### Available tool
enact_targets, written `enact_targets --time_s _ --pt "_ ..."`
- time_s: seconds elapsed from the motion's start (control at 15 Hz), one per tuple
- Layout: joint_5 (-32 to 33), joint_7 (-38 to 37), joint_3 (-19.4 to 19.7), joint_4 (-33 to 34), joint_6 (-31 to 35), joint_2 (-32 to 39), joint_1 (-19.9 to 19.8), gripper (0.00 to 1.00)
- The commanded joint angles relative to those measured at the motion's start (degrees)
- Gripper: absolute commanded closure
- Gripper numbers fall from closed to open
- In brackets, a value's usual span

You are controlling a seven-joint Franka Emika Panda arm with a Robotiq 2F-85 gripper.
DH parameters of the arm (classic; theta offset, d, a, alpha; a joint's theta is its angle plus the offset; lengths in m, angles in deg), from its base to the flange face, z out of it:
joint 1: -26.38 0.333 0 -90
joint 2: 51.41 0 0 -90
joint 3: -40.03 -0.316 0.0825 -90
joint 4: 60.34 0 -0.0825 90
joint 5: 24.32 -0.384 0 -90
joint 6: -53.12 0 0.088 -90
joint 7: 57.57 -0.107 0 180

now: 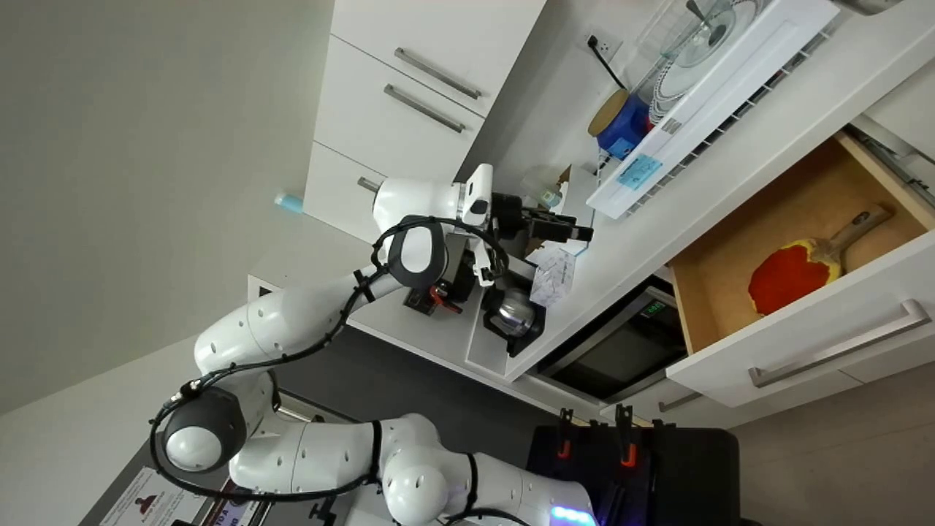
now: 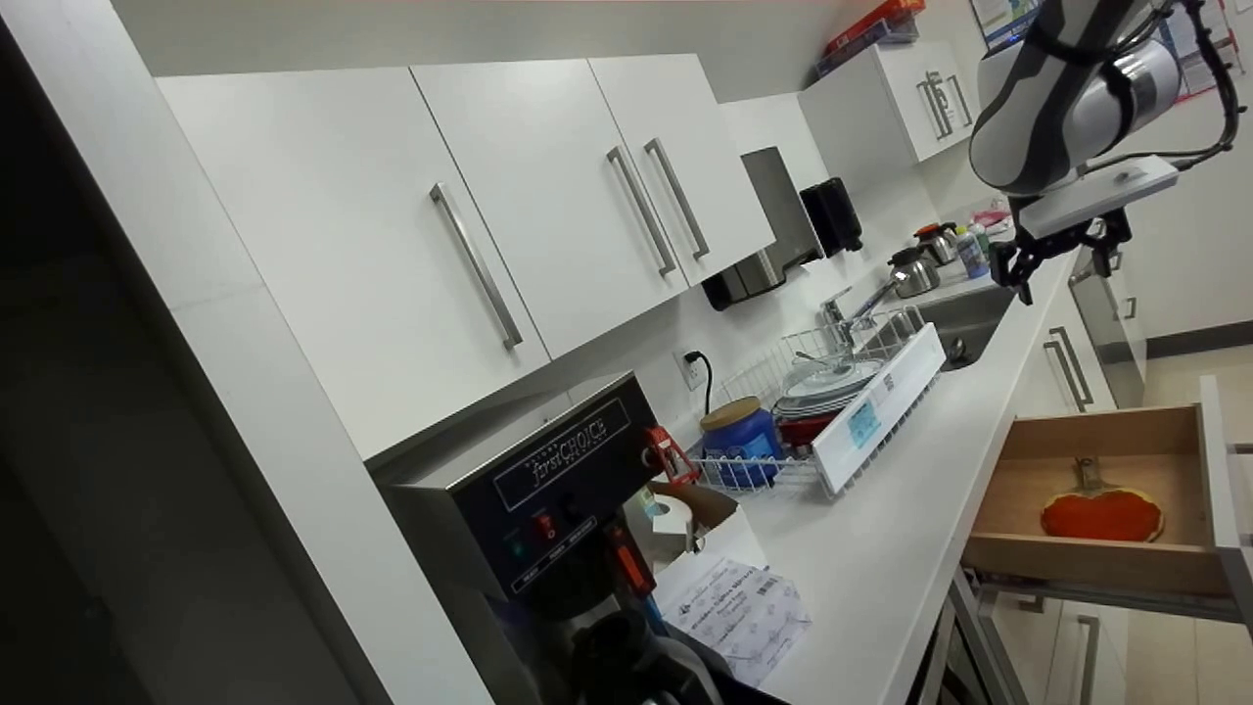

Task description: Remove the racket from the drawer and put it on the kitchen counter

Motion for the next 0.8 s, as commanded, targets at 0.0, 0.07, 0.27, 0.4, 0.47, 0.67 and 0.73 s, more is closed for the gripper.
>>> enact_targets --time_s 0.0,0.07,0.27,0.4,0.47,0.67,0.73 --pt "-0.09 0.11 -0.04 0.21 -0.10 0.01 0.02 0.00" --pt "-0.09 0.11 -0.03 0.27 -0.10 0.00 0.02 0.00" --pt "-0.39 -7.17 -0.94 3.41 2.39 6.10 -0.83 0.00" --pt "-1.10 -10.67 -0.53 5.78 2.73 10.37 -0.52 0.00" --pt "-1.41 -12.00 -0.07 6.87 3.48 12.64 -0.21 0.00" --pt "-2.06 -14.98 1.61 10.63 5.04 20.34 0.86 0.00" --pt "-3.62 -14.11 2.41 11.54 5.84 22.64 1.47 0.00"
